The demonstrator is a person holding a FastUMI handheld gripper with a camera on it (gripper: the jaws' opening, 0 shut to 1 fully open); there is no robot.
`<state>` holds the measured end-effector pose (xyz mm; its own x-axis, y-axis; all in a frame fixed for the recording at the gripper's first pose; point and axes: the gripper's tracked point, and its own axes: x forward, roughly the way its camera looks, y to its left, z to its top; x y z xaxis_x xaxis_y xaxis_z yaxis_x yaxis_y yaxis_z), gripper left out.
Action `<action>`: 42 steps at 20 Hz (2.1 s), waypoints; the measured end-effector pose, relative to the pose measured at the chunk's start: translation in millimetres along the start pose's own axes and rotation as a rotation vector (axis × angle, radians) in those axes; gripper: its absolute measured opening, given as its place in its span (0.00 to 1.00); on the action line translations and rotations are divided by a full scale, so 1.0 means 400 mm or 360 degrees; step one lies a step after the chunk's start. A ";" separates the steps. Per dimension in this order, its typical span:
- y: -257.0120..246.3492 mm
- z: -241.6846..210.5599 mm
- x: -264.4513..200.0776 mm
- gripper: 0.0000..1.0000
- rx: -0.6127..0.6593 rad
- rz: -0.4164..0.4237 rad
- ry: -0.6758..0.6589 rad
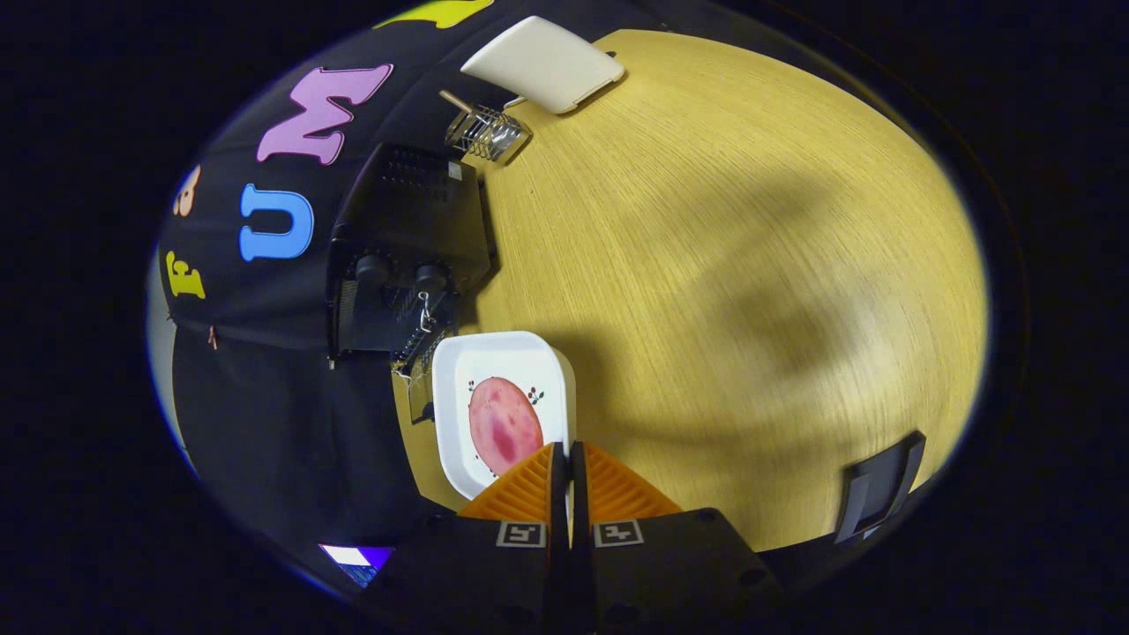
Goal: Open the toaster oven, put the food inside, and close the toaster oven door.
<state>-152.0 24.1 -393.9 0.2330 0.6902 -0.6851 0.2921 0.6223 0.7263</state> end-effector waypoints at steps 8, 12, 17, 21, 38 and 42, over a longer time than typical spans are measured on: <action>0.174 -0.072 0.009 0.05 0.0042 0.0065 -0.0078; 0.293 -0.101 0.062 0.05 0.0100 0.0102 -0.0132; 0.409 -0.115 0.152 0.05 0.0172 0.0084 -0.0214; 0.451 -0.124 0.246 0.05 0.0303 -0.0010 -0.0293; 0.558 0.057 0.504 0.05 0.1131 -0.0222 -0.0838; 0.577 0.082 0.542 0.06 0.1251 -0.0212 -0.0886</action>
<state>-3.7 305.2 -376.7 0.4994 0.2329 -0.8345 0.8370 0.1190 0.5341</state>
